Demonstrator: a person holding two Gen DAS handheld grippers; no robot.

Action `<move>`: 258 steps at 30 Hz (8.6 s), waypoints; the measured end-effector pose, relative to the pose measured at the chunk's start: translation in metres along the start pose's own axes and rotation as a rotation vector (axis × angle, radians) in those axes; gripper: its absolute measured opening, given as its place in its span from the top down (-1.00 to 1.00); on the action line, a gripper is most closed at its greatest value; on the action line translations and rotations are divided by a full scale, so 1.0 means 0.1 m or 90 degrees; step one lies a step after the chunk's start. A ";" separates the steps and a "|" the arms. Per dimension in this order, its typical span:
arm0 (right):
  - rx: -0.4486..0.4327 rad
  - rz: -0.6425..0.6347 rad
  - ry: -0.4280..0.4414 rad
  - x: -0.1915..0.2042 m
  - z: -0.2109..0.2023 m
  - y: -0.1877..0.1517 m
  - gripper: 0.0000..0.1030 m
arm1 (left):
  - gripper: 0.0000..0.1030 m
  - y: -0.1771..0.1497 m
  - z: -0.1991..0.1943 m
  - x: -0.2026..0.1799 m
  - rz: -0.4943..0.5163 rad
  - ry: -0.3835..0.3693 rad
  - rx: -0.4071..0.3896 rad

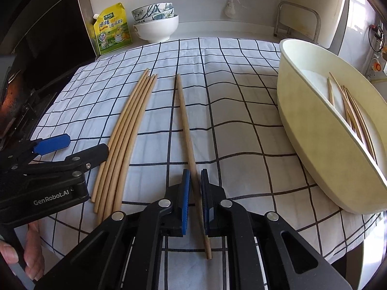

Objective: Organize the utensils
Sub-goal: 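Close the right gripper on a chopstick while the left gripper grasps another, then lift both held chopsticks and carry them over the cream basin, then open the left gripper into the basin while the right gripper releases its chopstick, then withdraw both open grippers back toward the remaining chopsticks, then close the right gripper on one chopstick while the left gripper grasps another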

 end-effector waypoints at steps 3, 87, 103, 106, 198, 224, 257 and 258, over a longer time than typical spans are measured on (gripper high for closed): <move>-0.006 0.001 0.003 0.00 -0.01 0.03 0.65 | -0.65 -0.01 0.01 0.02 -0.003 0.003 -0.003; -0.201 0.047 0.036 -0.54 -1.00 0.83 0.88 | 0.86 1.04 -0.83 -0.47 -0.031 -0.117 -0.143; -0.244 0.133 -0.084 -1.74 -1.40 0.90 0.87 | 0.86 1.86 -1.20 -1.69 0.052 -0.236 -0.248; -0.227 0.149 -0.104 -1.97 -1.32 0.84 0.87 | 0.86 1.86 -1.06 -2.06 0.085 -0.251 -0.239; -0.067 -0.001 0.062 0.18 -0.31 0.28 -0.03 | -0.59 0.12 -0.26 0.41 -0.044 0.050 -0.041; -0.015 -0.069 0.024 0.42 0.20 0.17 -0.03 | -0.59 0.05 -0.11 0.56 -0.055 0.046 -0.022; -0.022 -0.035 -0.023 0.03 0.09 0.08 0.87 | -0.59 0.03 0.02 0.11 -0.017 0.005 -0.002; -0.022 -0.032 -0.022 0.01 0.08 0.07 0.87 | -0.59 0.04 0.02 0.09 -0.015 0.001 -0.003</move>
Point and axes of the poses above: each gripper's, at about its wrist camera, not at the fingertips, and z roughly the way its jaws point, x to its left, y to its top, the point moved 5 cm from there along z, roughly the way its jaws point, and after that the axes turned 9 degrees about -x, right-handed, at the moved point
